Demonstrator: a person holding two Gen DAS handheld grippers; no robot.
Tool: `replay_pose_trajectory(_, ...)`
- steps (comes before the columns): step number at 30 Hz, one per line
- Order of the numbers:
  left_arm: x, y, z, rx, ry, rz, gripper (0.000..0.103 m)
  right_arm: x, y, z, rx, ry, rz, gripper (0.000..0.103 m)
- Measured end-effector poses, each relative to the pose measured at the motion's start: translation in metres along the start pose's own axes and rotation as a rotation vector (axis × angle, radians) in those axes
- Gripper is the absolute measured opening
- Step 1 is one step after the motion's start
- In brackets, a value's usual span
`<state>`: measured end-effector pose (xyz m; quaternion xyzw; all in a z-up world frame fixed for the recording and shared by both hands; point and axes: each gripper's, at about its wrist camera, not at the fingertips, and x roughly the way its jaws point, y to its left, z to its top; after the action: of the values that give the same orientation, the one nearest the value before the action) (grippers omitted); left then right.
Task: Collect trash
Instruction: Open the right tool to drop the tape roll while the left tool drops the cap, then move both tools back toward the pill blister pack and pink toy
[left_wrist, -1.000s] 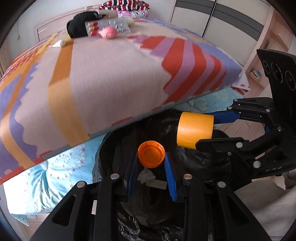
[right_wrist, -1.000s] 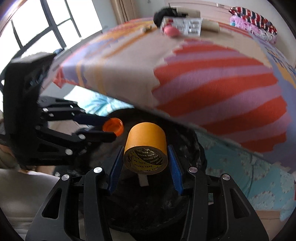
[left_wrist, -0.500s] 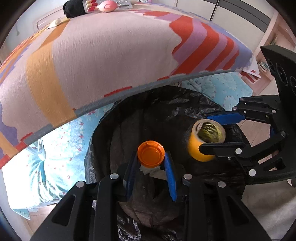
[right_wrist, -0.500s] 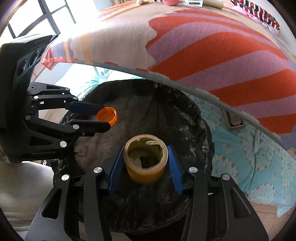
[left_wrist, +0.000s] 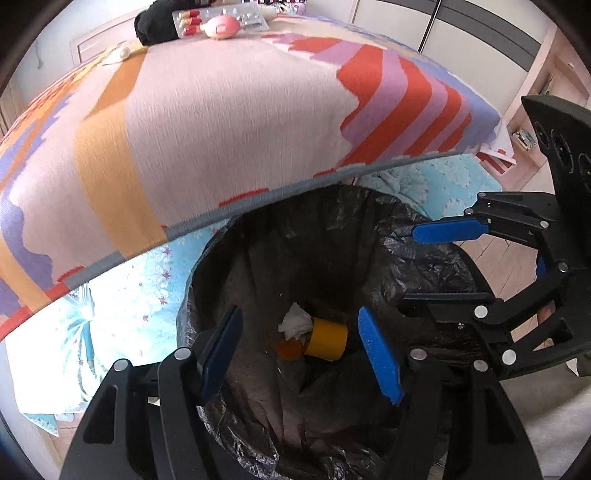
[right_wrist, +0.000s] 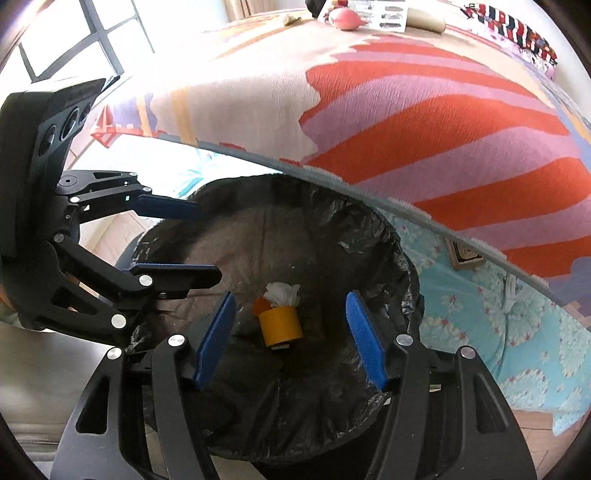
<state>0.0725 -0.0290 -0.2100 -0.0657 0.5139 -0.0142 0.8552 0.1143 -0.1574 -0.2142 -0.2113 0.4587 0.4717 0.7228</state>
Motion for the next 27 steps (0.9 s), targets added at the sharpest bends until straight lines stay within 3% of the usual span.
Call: replay_pose_trajectory(27, -0.068, 0.005, 0.026, 0.028, -0.174, 0.041, 0.063, -0.074, -0.018, 0.018, 0.005, -0.149, -0.007, 0.062)
